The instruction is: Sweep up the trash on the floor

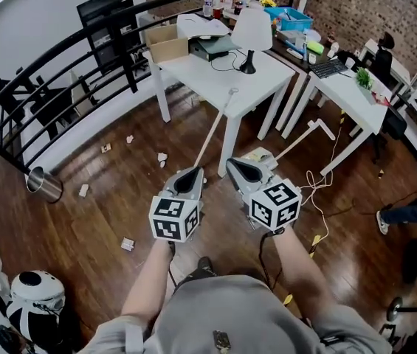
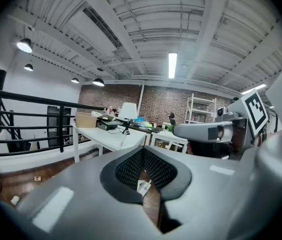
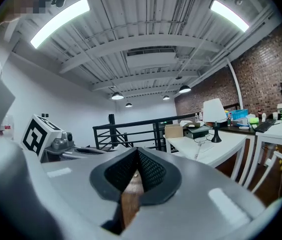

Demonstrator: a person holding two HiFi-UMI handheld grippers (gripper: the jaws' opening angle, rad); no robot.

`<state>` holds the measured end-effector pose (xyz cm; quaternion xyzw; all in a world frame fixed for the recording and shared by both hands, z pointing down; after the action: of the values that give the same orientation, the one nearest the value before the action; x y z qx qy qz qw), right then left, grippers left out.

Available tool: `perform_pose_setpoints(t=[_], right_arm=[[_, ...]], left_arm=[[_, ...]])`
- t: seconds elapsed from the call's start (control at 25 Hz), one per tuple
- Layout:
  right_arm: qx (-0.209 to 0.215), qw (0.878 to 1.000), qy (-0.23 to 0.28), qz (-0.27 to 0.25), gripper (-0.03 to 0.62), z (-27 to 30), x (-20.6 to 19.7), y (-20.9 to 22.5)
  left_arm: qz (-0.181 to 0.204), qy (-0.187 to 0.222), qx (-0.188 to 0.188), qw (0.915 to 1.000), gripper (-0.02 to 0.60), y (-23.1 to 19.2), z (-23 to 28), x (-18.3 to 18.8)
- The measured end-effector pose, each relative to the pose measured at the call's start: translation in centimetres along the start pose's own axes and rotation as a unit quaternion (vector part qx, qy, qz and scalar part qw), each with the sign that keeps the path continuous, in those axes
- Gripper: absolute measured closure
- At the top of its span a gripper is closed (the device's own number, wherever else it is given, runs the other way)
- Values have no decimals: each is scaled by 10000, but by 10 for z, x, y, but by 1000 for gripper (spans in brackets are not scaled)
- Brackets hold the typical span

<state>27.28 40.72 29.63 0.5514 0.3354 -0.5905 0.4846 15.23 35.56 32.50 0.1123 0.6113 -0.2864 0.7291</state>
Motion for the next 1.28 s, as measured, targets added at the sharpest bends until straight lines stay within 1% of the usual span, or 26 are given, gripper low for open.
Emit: perform_pose_setpoints(t=[0.12, 0.32, 0.44, 0.68, 0.84, 0.96, 1.12, 1.28], right_arm=[[-13, 10000, -75, 7, 594, 25, 2, 20], [131, 9996, -237, 38, 594, 71, -1, 50], [359, 9991, -227, 5, 594, 101, 7, 74], [911, 9956, -198, -121, 594, 152, 29, 132], [1343, 9903, -245, -269, 594, 178, 41, 170], [1589, 9864, -290, -297, 594, 193, 46, 198], [1781, 9827, -419, -296, 594, 206, 47, 227], [1829, 9817, -458, -257, 594, 213, 50, 243]], left_arm=[[-32, -23, 0, 10000, 574, -18, 24, 5], [-61, -20, 159, 9999, 575, -49, 60, 10], [-32, -42, 301, 9995, 574, -63, 89, 17], [-67, 31, 758, 9971, 574, -83, 148, 33], [-157, 122, 1182, 9928, 574, -93, 189, 47], [-206, 176, 1428, 9894, 574, -97, 218, 57], [-256, 228, 1664, 9855, 574, -100, 245, 69], [-290, 164, 1703, 9848, 574, -101, 262, 71]])
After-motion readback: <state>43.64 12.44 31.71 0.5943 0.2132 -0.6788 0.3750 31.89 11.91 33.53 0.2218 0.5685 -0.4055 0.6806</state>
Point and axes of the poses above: the fingertips, and each gripper's own axes: z forward along the fingers, y to its right, x out of its top, the point moved 5 cm from there along -z, backward along the fingers
